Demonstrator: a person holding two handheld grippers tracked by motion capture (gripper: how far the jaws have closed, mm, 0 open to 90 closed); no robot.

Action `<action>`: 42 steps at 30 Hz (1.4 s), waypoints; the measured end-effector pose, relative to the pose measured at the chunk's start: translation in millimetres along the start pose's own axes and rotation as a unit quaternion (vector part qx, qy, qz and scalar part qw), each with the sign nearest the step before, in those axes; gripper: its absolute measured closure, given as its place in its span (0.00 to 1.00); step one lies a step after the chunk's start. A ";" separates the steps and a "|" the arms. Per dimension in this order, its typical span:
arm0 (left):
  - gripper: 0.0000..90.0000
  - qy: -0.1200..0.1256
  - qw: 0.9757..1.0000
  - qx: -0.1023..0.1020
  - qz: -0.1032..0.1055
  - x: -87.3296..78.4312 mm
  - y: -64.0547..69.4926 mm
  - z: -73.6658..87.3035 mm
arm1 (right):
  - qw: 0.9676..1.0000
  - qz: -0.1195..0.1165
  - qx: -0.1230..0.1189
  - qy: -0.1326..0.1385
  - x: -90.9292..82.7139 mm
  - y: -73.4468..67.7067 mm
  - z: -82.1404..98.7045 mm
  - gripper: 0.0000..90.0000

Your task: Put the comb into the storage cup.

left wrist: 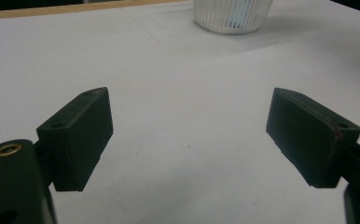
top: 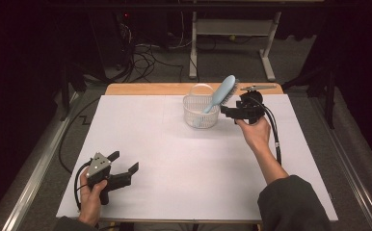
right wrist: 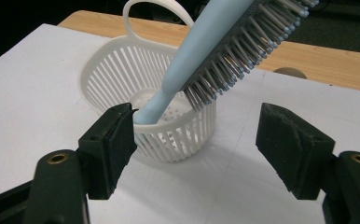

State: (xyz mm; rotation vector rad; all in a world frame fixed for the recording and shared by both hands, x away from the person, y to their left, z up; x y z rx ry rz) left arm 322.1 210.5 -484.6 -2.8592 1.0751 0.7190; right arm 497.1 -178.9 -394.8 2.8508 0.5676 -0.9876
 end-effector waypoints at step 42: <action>0.17 -0.007 1.000 0.005 -0.013 0.2 -1.7 1.0 | 0.999 -0.003 -0.013 0.042 -36.1 7.9 19.5 0.28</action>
Point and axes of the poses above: each handheld gripper's, and its own axes: x roughly forward along the jaws, z roughly out of its underside, y roughly to its right, the point moved 5 cm from there along x, roughly forward along the jaws, and after that the axes turned 8 degrees about z, right-handed, at the moved point
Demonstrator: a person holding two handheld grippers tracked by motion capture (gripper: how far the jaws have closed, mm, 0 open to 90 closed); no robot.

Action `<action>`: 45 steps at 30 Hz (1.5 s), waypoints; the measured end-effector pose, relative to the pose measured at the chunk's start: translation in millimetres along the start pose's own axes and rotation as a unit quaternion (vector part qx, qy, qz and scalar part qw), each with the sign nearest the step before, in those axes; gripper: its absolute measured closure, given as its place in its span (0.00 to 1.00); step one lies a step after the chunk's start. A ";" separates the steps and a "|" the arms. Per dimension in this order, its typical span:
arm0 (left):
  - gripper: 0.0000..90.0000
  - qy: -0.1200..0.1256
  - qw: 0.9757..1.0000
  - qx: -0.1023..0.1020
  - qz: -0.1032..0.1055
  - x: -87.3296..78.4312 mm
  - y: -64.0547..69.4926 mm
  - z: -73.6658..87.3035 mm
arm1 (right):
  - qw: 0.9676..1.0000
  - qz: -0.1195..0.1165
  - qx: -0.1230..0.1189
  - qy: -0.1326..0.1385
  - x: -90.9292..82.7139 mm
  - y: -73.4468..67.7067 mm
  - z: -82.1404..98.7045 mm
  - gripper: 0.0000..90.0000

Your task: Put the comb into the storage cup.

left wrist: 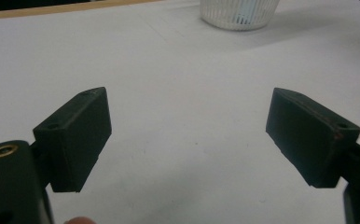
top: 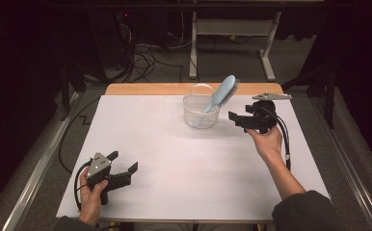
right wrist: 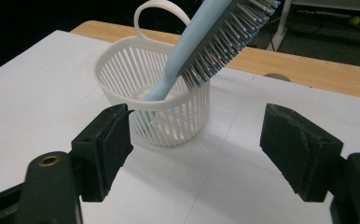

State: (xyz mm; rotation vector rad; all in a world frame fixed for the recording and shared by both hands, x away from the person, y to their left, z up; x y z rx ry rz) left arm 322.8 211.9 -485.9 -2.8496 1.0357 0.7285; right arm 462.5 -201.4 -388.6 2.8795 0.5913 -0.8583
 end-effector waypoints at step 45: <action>0.15 -0.009 1.000 0.012 0.000 0.6 -0.6 1.1 | 0.999 -0.004 -0.003 0.032 -31.5 6.1 23.3 0.24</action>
Point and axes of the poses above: each handheld gripper's, and its own axes: x roughly forward along the jaws, z roughly out of its underside, y roughly to its right, the point moved 5 cm from there along x, roughly forward along the jaws, and after that the axes turned 8 degrees about z, right-handed, at the moved point
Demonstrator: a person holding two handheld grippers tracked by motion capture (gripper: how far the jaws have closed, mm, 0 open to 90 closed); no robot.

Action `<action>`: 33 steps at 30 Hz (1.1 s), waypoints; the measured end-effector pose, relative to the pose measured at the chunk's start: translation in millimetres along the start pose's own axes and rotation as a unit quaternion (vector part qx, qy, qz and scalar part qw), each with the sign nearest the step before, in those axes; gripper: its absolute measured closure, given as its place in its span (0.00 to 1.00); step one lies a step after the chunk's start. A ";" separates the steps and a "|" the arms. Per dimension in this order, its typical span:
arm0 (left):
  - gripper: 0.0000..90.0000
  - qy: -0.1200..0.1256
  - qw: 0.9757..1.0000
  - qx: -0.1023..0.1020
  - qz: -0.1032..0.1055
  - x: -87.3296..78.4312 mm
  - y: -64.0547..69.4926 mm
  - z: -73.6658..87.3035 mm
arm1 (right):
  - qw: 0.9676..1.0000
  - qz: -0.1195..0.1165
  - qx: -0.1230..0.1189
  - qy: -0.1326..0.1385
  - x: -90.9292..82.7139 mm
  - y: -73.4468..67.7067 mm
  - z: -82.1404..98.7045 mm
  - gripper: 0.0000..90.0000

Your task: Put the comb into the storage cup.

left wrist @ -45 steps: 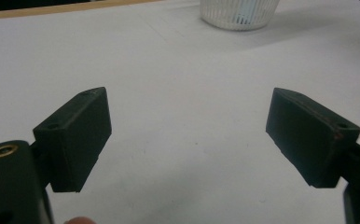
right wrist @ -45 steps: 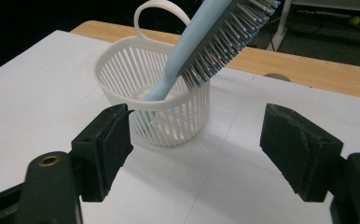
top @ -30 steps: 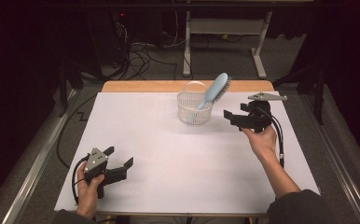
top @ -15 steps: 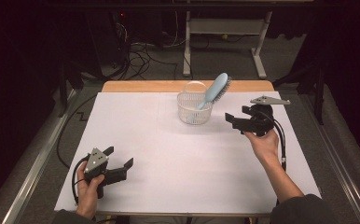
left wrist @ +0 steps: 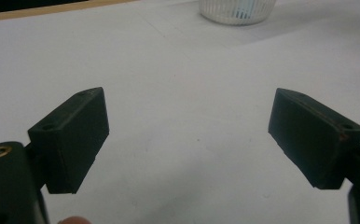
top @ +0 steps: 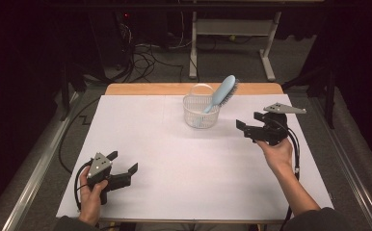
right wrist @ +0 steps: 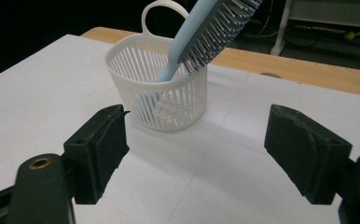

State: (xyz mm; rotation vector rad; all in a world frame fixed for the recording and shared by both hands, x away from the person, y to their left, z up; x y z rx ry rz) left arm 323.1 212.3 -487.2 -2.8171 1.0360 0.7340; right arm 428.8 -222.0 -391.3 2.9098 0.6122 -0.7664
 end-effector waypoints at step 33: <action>0.13 -0.001 1.000 -0.002 0.004 -1.2 -0.3 0.8 | 1.000 0.008 -0.010 0.027 -25.7 1.6 14.2 0.23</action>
Point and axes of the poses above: each handheld gripper's, and its own axes: x roughly forward along the jaws, z roughly out of its underside, y roughly to its right, the point moved 5 cm from there along x, roughly forward along the jaws, and after that the axes turned 8 degrees about z, right-handed, at the moved point
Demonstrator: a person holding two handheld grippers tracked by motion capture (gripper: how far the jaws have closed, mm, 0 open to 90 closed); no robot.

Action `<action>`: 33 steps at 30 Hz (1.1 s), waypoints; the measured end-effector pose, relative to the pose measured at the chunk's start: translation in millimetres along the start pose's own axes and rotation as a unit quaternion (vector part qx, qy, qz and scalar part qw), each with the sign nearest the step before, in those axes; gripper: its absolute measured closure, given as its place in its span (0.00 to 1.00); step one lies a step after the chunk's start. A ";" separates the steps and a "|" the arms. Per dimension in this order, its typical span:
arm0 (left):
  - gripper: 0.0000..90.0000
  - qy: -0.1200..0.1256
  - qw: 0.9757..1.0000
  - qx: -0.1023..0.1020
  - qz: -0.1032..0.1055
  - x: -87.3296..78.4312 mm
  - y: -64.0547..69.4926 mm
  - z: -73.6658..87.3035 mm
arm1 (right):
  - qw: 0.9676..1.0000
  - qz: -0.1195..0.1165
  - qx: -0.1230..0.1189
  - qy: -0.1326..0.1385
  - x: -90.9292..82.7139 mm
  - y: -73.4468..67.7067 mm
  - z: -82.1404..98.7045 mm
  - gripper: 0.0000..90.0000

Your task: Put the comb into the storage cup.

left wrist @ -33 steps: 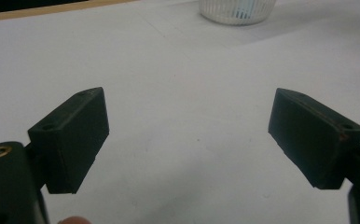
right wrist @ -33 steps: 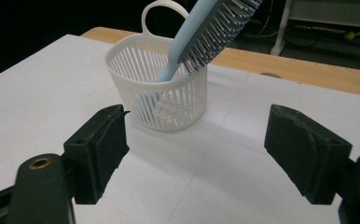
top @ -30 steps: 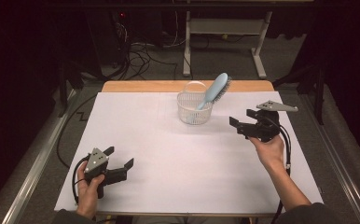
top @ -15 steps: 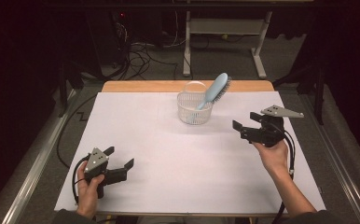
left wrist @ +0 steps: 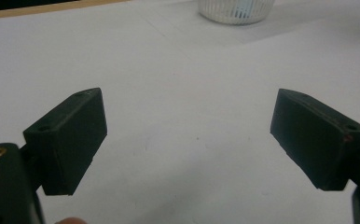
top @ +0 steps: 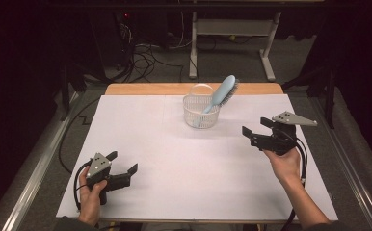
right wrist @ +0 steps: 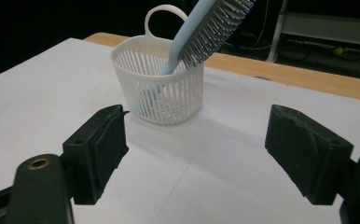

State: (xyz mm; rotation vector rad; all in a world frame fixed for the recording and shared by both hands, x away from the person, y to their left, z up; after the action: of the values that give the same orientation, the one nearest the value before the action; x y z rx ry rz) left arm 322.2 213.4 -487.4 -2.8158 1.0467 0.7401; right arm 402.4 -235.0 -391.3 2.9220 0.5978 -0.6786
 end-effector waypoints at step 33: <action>0.13 0.005 1.000 -0.001 0.003 2.3 -0.9 -2.0 | 1.000 0.000 0.010 0.025 -28.9 3.7 13.6 0.23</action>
State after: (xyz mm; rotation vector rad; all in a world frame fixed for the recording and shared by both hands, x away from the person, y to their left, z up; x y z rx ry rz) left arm 325.1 212.4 -486.7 -2.8217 1.0567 0.7289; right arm 374.5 -250.9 -390.8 2.9658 0.6007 -0.6156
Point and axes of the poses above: each handheld gripper's, and its own axes: x roughly forward along the jaws, z roughly out of its underside, y roughly to its right, the point moved 5 cm from there along x, roughly forward along the jaws, and after that the axes turned 8 degrees about z, right-handed, at the moved point
